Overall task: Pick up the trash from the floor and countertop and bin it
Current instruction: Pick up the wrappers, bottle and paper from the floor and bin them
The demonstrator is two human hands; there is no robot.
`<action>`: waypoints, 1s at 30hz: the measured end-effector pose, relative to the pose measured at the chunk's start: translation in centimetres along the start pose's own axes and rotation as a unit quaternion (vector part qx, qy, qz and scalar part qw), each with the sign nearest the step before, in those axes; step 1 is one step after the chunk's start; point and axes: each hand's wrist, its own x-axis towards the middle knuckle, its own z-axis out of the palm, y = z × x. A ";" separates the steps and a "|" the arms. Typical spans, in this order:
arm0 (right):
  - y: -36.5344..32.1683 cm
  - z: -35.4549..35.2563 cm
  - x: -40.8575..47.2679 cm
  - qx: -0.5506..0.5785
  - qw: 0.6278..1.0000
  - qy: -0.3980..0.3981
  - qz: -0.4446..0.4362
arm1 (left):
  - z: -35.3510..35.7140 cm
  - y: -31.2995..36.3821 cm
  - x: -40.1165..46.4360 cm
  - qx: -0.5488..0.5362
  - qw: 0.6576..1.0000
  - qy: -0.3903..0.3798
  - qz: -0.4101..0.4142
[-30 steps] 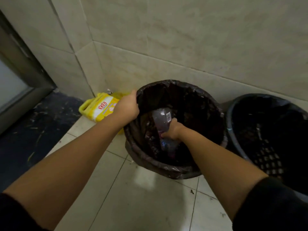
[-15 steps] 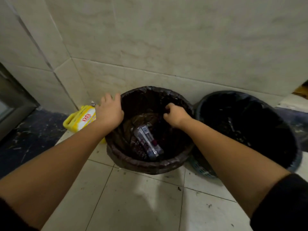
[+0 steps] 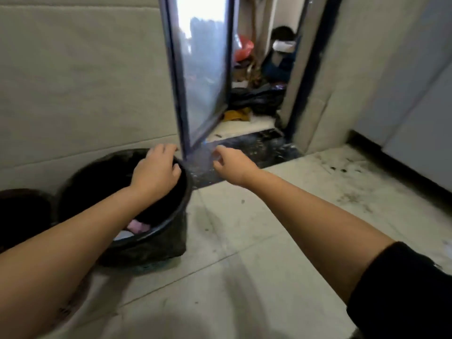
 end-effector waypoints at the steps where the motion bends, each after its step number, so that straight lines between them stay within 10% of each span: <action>1: 4.2 -1.5 -1.6 -0.010 0.999 0.005 0.038 | 1.7 3.5 0.5 -0.013 0.999 -0.015 0.026; 15: 46.6 -6.9 -30.4 -0.016 0.897 0.010 0.441 | 26.0 43.7 -6.4 0.011 0.913 -0.313 0.263; 30: 65.2 -7.0 -36.7 -0.046 0.853 -0.027 0.518 | 41.0 55.5 -10.3 0.073 0.881 -0.367 0.290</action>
